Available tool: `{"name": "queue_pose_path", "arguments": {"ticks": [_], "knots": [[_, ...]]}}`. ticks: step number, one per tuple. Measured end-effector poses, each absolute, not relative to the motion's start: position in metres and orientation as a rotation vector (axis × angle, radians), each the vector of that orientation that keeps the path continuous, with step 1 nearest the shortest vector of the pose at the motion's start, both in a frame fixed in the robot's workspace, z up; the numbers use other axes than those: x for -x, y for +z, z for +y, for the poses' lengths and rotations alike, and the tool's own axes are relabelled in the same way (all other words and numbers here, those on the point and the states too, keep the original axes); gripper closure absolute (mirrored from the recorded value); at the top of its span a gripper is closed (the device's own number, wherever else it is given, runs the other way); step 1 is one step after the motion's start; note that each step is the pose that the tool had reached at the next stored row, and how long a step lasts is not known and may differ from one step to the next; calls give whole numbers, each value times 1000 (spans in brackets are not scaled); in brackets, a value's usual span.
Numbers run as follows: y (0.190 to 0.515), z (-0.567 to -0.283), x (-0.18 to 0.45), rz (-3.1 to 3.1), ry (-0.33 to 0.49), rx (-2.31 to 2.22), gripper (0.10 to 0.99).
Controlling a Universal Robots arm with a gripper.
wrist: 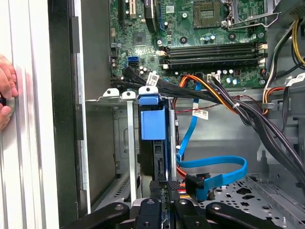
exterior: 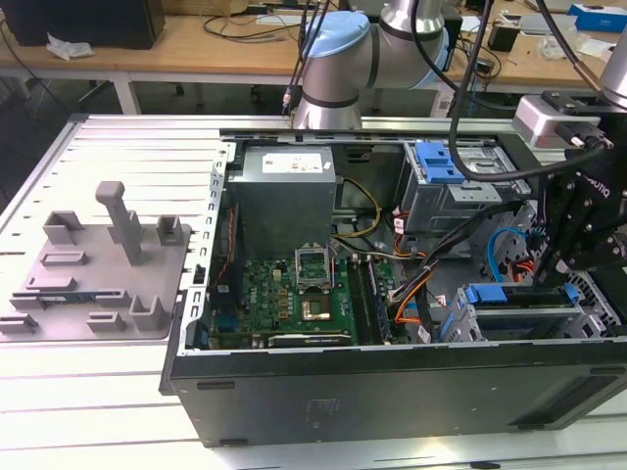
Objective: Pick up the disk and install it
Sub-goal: 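Insert the first disk wire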
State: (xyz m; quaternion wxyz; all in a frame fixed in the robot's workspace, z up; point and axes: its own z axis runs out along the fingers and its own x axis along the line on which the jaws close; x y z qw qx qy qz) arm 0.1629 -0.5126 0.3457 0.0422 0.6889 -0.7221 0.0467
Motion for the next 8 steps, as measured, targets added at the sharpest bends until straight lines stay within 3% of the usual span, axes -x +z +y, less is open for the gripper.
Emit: {"name": "queue_pose_path", "arguments": {"ticks": [8], "knots": [[343,-513,-163,-2210,143,-2108,918]]}}
